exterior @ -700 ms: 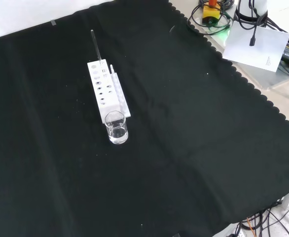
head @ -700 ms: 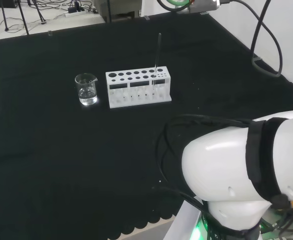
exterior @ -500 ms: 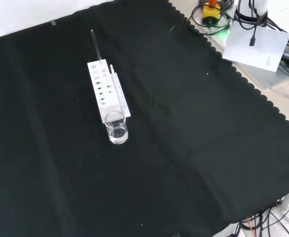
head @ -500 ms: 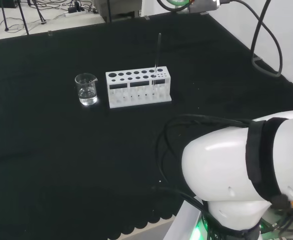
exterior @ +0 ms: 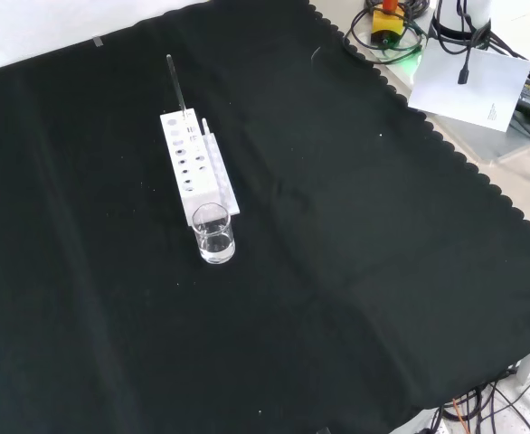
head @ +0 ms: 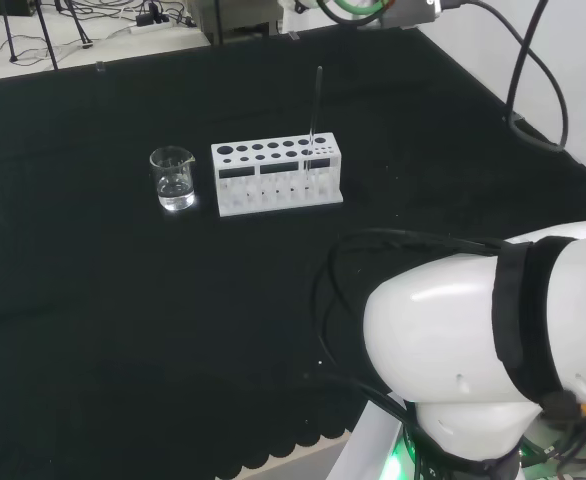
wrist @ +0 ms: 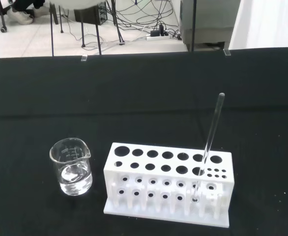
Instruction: Take the glass rod from the white test tube rack.
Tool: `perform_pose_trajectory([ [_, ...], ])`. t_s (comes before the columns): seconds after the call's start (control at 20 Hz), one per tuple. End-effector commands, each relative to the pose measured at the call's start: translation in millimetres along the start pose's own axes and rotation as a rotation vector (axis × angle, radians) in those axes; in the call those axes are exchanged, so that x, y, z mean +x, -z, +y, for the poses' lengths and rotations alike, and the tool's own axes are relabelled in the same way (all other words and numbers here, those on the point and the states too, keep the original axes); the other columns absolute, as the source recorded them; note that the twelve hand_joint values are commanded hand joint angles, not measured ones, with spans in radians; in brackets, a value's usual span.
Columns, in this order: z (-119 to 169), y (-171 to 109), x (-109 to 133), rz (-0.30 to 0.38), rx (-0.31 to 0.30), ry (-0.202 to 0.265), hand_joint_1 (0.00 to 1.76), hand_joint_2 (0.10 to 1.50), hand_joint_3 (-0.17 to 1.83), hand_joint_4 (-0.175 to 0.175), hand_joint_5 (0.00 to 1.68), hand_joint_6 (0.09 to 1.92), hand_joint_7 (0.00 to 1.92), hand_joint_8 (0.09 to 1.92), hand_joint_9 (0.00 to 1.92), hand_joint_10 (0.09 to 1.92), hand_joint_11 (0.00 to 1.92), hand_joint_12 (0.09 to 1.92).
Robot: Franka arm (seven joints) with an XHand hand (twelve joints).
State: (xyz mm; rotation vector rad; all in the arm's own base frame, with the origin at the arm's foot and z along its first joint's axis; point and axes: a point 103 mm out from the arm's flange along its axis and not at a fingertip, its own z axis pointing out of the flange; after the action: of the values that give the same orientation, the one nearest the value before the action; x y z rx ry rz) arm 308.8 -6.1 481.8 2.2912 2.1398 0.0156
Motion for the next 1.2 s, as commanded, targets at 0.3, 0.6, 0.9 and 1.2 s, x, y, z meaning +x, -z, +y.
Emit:
perform_pose_trajectory([
  [0.3, 25.3, -16.7, -67.5, 0.038, -0.001, 0.01, 0.73, 0.81, 0.59, -0.157, 0.15, 0.09, 0.0, 0.73, 0.0, 0.85, 0.0, 1.14],
  [0.6, 57.2, -22.5, -72.3, 0.026, 0.028, 0.01, 0.72, 0.81, 0.6, -0.156, 0.16, 0.09, 0.0, 0.77, 0.0, 0.89, 0.0, 1.19],
  [0.9, 86.1, -29.6, -74.2, 0.035, 0.028, 0.045, 0.71, 0.81, 0.6, -0.155, 0.16, 0.09, 0.0, 0.8, 0.01, 0.9, 0.0, 1.23],
  [1.2, 113.6, -44.1, -70.5, 0.019, 0.052, 0.044, 0.71, 0.82, 0.6, -0.155, 0.17, 0.09, 0.0, 0.83, 0.03, 0.92, 0.0, 1.31],
])
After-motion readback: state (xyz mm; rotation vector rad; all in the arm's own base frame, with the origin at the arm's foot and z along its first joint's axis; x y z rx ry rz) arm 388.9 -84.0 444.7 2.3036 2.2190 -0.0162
